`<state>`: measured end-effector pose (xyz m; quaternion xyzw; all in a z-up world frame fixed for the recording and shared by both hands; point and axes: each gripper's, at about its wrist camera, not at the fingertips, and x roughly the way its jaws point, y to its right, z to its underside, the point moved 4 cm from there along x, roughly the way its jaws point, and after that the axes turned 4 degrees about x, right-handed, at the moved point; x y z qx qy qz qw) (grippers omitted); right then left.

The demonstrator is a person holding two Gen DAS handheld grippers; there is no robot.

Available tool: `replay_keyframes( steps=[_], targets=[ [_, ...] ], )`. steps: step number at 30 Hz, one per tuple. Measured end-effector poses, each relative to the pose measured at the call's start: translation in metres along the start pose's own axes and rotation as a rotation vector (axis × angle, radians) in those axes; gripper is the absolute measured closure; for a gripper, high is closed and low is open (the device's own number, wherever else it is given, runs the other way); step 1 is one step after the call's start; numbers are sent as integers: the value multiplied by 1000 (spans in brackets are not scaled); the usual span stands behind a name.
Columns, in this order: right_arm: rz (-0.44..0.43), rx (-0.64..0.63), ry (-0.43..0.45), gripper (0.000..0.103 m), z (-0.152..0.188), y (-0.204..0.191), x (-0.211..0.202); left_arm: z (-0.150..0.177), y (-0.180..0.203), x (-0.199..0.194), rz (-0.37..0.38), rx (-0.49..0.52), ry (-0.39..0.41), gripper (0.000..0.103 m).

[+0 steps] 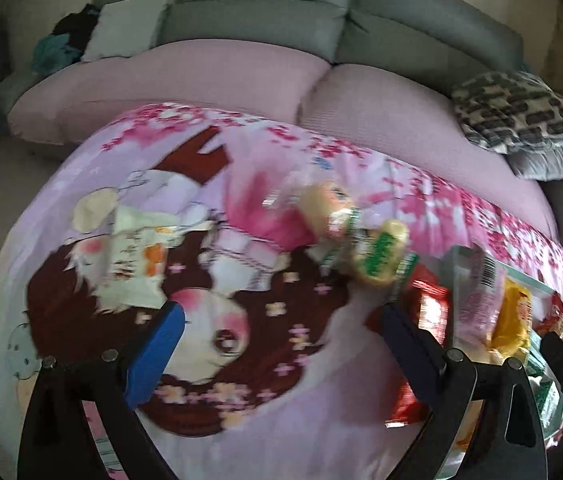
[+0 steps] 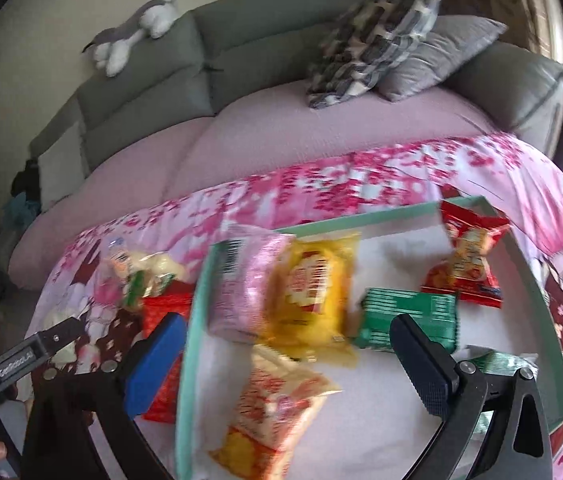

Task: Organize snacks
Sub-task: 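Open both tools to drop the packs into the tray, then withdraw both tools from the tray back over the remaining snacks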

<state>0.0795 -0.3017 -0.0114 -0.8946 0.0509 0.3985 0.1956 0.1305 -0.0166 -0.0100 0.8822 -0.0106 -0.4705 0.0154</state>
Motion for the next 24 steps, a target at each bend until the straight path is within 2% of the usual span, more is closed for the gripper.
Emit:
replay_keyframes(
  steps=[6,14,24],
  targets=[
    [-72,-53,2,0,8,-36,-2,0,-37,-1,-48,-87,0,5],
    [-139,-114,-58,0,25,-72,12,2,-80,4,-82,-200,-41,5],
    [-222,-101,-111,0,38,-92,25,5,-103,8,-80,-263,-67,5]
  ],
)
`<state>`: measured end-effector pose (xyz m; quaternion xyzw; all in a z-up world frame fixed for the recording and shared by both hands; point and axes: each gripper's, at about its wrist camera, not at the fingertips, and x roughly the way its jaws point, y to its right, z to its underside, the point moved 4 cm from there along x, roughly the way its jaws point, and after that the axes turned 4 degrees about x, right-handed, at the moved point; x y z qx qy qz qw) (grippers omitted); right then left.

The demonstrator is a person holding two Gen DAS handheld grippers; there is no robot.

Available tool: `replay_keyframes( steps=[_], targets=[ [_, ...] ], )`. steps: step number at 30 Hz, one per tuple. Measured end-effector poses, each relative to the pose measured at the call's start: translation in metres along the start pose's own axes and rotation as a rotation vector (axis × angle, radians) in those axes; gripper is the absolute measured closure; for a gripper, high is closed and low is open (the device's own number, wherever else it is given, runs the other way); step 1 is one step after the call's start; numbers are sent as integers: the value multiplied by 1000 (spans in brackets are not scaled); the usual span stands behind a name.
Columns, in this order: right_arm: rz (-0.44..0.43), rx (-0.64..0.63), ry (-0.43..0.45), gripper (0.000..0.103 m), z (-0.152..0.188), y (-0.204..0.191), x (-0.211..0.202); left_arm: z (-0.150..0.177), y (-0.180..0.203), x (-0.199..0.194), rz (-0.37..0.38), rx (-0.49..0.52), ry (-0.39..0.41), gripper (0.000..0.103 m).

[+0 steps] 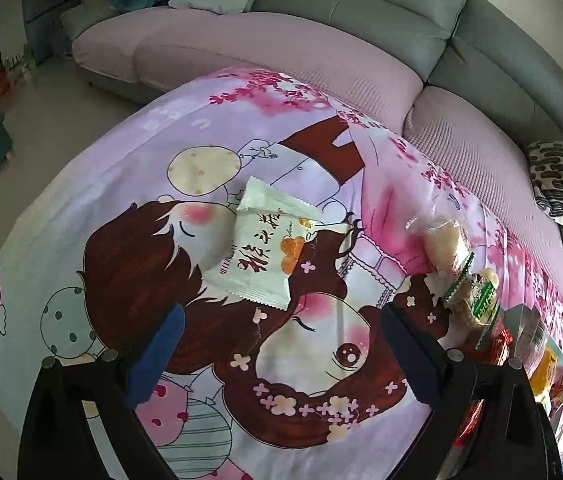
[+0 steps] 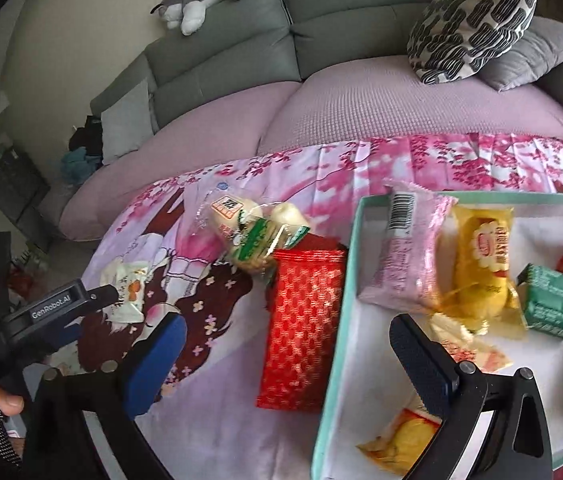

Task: Organize snacks
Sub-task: 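Withdraw both tools from the tray back over the remaining snacks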

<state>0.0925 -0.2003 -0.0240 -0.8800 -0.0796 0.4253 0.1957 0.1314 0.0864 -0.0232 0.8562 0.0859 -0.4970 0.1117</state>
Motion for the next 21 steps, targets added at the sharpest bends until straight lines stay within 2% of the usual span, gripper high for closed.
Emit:
replay_keyframes(
  steps=[8,14,21],
  targets=[
    [-1,2,-2,0,2,-3,3,-1,-5,1,3,-20,-3,5],
    [52,-13,-16,0,4,-1,7,0,-6,6,-4,-21,-16,5],
    [34,-75,-50,1,9,-16,15,-2,-11,9,-10,3,-29,5]
  ],
)
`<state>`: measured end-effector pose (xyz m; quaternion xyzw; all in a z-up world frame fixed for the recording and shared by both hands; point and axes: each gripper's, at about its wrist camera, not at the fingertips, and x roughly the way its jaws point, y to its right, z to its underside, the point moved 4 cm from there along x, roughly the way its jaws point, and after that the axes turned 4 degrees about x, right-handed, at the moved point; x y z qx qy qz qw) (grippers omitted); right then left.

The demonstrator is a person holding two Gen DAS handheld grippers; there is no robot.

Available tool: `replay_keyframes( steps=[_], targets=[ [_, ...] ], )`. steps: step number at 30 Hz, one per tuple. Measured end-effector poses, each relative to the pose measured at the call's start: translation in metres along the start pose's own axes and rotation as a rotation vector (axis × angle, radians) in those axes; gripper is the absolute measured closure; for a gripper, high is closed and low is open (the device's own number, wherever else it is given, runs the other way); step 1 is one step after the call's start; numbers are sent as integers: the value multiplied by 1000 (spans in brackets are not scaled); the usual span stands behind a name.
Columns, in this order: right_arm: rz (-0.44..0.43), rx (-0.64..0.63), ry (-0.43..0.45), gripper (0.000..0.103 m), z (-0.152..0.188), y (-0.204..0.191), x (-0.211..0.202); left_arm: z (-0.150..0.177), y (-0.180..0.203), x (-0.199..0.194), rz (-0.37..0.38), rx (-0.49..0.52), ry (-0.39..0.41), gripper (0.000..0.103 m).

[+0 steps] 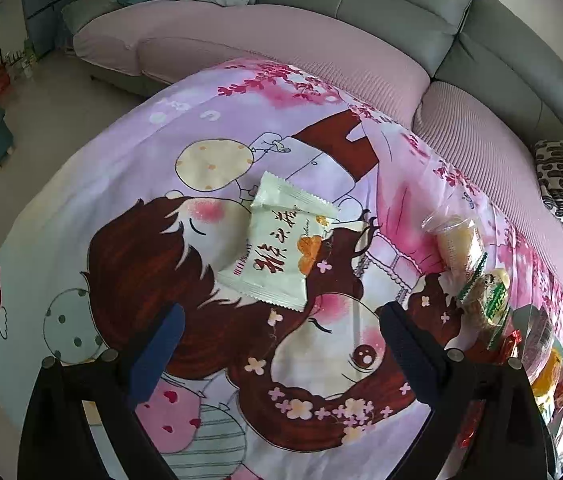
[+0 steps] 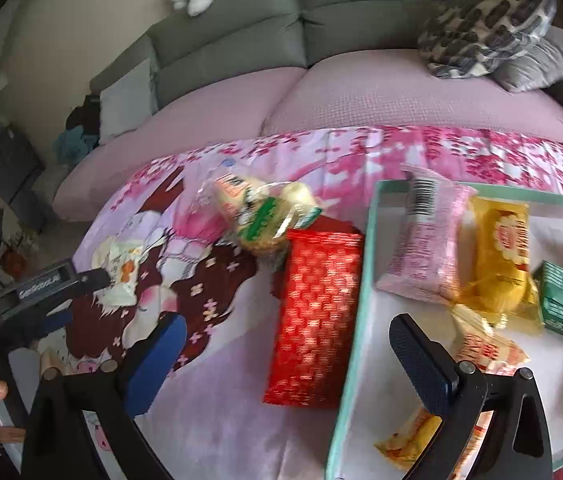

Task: Organize snacks
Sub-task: 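Withdraw both tools from the tray back over the remaining snacks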

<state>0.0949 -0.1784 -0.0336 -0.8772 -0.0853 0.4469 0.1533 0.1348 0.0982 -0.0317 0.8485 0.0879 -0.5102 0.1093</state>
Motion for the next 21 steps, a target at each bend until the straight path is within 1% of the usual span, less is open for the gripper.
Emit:
replay_keyframes(
  steps=[3,5,8,10,11,14,17,21],
  targets=[
    [-7,-48,-8,2,2,-12,4,-2,-10,2,-23,-8,-3,5],
    [-14,-63,-18,6,2,-17,8,-3,-17,2,-40,-18,-7,5],
    [-10,-67,-44,12,4,-19,17,-5,-25,3,-41,-32,-9,5],
    [1,-65,-62,20,5,-17,23,-6,-26,3,-40,-28,-10,5],
    [3,-64,-68,21,5,-17,26,-6,-26,3,-34,-22,-15,5],
    [23,-60,-80,21,5,-15,34,-6,-26,5,-26,-14,-25,5],
    [79,-69,-74,21,1,-13,38,-8,-26,6,-22,-10,-27,5],
    [130,-72,-71,21,-1,-12,45,-9,-29,5,-12,-20,-27,5]
  ],
)
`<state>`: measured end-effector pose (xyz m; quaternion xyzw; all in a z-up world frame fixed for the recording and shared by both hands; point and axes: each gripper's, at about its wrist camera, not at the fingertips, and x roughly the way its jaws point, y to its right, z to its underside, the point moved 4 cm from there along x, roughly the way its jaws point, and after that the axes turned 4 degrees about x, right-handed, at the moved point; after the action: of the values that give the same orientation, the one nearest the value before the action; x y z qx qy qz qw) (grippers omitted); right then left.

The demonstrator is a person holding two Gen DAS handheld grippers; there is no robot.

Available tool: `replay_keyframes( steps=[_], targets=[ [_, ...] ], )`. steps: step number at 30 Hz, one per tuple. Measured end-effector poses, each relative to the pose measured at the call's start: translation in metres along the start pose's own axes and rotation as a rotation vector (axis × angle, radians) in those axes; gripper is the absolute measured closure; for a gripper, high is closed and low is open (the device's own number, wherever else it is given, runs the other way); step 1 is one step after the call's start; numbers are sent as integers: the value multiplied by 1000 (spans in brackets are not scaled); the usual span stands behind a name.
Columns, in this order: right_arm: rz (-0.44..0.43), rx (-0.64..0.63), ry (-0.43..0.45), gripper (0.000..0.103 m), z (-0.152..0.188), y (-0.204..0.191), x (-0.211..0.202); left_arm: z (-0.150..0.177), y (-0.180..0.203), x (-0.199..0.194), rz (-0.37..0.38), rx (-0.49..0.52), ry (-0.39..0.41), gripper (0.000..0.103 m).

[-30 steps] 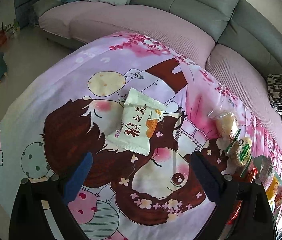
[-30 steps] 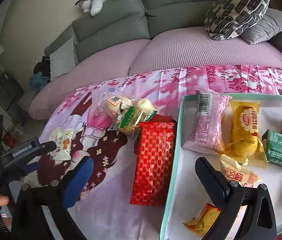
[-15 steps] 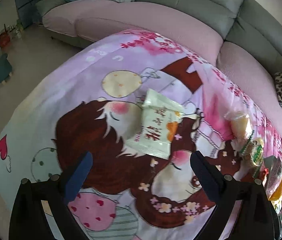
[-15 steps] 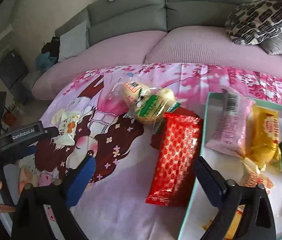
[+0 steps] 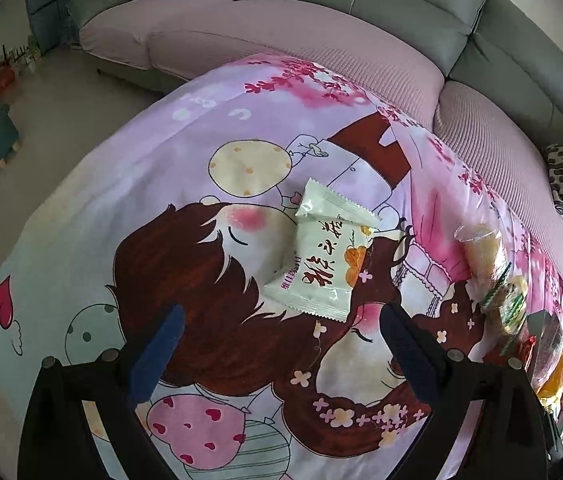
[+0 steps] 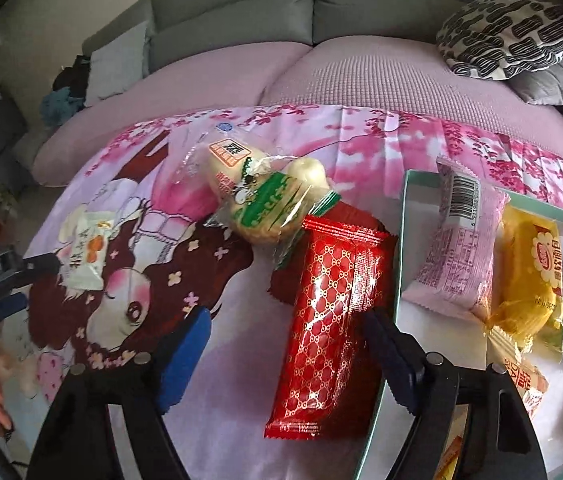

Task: Organize snacks
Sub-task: 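Withdraw both tools from the tray back over the remaining snacks, then lower the right tool onto the red patterned bag and grasp it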

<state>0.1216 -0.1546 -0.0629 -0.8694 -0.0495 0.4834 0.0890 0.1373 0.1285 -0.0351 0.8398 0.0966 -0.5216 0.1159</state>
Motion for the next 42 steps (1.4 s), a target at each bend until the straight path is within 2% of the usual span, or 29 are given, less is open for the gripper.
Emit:
replay_keyframes(
  steps=[3,8,14,21,29,37,42],
  targets=[
    [22,-11,-1,21,0,-4,2,0,-2,0,6,-9,-3,5],
    [-17,-28,-9,21,5,-15,1,1,-3,1,11,-14,-9,5],
    [-124,-51,-27,22,11,-35,-3,1,-3,2,10,-11,-14,5],
    [21,2,6,23,5,-9,-5,1,-5,3,8,-24,-22,5],
    [51,9,-10,24,5,-5,3,2,-5,4,8,-22,-28,5],
    [-19,-14,-38,30,10,-19,6,2,-4,7,14,-14,-41,5],
    [-2,-33,-65,31,18,-24,10,2,-6,13,12,-16,-58,5]
  ],
)
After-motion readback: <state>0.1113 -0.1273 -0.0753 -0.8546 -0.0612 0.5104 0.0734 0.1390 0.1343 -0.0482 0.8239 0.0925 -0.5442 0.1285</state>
